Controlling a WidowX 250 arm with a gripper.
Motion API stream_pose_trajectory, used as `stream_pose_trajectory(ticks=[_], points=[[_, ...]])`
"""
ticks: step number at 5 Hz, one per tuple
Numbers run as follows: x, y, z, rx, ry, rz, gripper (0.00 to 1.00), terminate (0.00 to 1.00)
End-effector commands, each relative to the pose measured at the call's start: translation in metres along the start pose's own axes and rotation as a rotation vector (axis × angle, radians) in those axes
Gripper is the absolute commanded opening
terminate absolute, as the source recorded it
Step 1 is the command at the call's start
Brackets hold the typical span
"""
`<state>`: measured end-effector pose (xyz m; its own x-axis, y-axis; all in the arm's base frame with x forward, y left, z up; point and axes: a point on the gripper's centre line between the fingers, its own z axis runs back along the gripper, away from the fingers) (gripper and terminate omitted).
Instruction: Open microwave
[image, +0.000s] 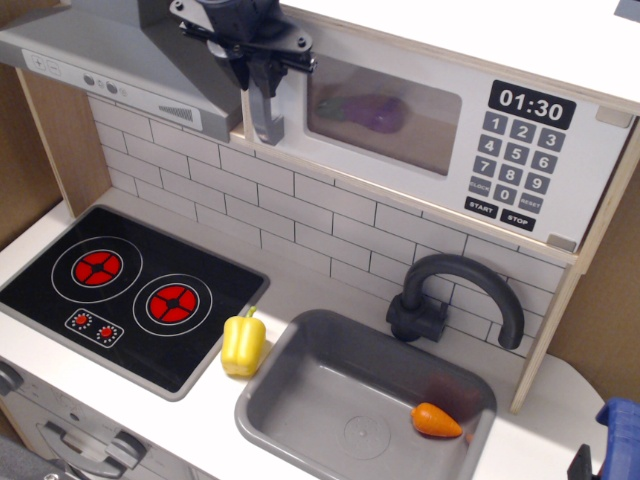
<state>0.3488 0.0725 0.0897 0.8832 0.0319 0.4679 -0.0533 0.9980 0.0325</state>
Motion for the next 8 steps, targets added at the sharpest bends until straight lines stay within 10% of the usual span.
stream_pose_trajectory(ticks=[1, 2, 3, 4, 7, 8], points=[[-0.050, -0.006, 0.032, -0.064, 0.074, -0.187, 0.00, 0.00], [-0.073, -0.009, 0.055, -0.178, 0.120, -0.228, 1.00, 0.00], [-0.086, 0.006, 0.077, -0.286, 0.266, -0.258, 1.00, 0.00], [-0.085, 0.026, 0.071, -0.245, 0.346, -0.247, 1.00, 0.00], [-0.031, 0.064, 0.020, 0.020, 0.298, 0.087, 1.00, 0.00], [-0.022, 0.044, 0.017, 0.006, 0.257, 0.094, 1.00, 0.00]])
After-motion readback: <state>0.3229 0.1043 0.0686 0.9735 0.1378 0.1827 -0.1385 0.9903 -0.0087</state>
